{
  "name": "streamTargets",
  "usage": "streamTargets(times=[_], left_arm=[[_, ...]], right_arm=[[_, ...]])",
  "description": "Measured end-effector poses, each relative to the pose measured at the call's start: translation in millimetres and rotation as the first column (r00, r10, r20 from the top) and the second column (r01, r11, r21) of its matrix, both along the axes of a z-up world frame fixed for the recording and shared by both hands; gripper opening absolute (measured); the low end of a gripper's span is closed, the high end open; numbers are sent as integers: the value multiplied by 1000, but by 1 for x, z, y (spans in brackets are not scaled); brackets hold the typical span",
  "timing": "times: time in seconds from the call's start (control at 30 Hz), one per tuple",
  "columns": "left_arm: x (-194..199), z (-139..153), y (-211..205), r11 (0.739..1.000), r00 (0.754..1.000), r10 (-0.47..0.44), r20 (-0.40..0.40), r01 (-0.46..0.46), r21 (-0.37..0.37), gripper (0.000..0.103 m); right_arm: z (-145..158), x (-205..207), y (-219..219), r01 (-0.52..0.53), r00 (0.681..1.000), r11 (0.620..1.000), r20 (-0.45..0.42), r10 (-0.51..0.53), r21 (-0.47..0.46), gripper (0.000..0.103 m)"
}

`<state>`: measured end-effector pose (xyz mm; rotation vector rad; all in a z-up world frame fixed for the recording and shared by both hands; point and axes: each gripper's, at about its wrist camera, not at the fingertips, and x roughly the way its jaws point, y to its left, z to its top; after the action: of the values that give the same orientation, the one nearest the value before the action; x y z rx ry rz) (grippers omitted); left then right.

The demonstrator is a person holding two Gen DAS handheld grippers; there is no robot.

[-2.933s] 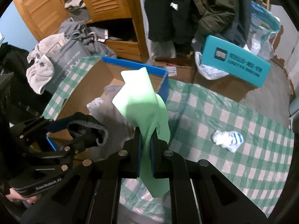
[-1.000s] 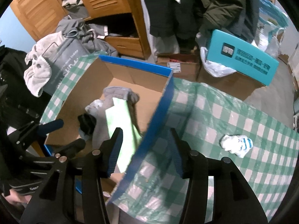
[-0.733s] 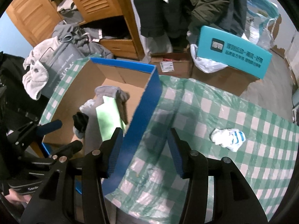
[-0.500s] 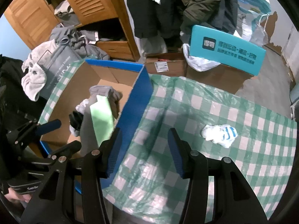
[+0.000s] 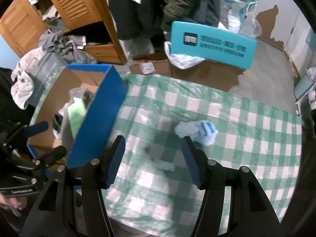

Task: Organize soft objects
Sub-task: 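Withdraw both tools from the box and lower the right tool onto the striped sock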

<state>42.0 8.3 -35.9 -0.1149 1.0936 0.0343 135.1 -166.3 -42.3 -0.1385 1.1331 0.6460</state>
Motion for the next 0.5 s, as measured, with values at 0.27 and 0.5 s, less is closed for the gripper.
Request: streamTargets(times=[0.27,0.5], left_arm=[[24,-10,-28,998,998,-44,-40,42,-39,82],[53,-29,-36,997,994,-48,-96,43,-60,82]], right_arm=[[-14,13,-17,-32,999,998,-15,31,-55,61],[-38,37,-24,-93,995,987,-46,88,-127,63]])
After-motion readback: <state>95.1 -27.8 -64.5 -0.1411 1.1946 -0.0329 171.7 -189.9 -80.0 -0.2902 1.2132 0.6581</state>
